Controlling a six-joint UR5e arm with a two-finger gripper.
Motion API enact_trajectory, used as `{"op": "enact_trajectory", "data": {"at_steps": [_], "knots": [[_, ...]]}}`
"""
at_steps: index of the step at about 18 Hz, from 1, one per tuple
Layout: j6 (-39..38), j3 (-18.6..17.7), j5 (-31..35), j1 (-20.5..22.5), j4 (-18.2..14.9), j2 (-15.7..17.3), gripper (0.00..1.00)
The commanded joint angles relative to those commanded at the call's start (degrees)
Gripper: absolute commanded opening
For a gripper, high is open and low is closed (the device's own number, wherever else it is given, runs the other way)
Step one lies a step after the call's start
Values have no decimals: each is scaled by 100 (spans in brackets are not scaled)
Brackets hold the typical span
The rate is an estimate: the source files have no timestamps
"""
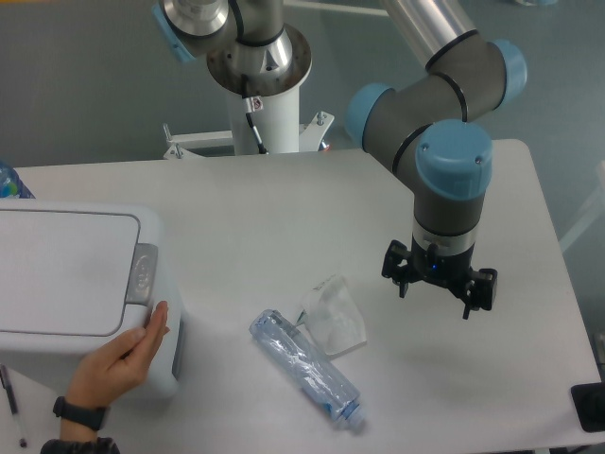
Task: Open the trash can
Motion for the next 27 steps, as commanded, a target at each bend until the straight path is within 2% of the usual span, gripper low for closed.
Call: {"op": "enact_trajectory", "data": {"at_steps": [8,11,13,15,20,22,27], "knots": [[0,-9,-343,-35,9,97,100],[-44,-149,-500,-44,17,114,100],[-175,-237,-807,-35,70,140,100],[-560,-299,-888,-44,201,149,100],[-1414,-316,-1203,-44,263,202,100],[-1538,-430,-1440,-53,307,255,100],[-1590,-633,-1512,-61,545,290,100]]}}
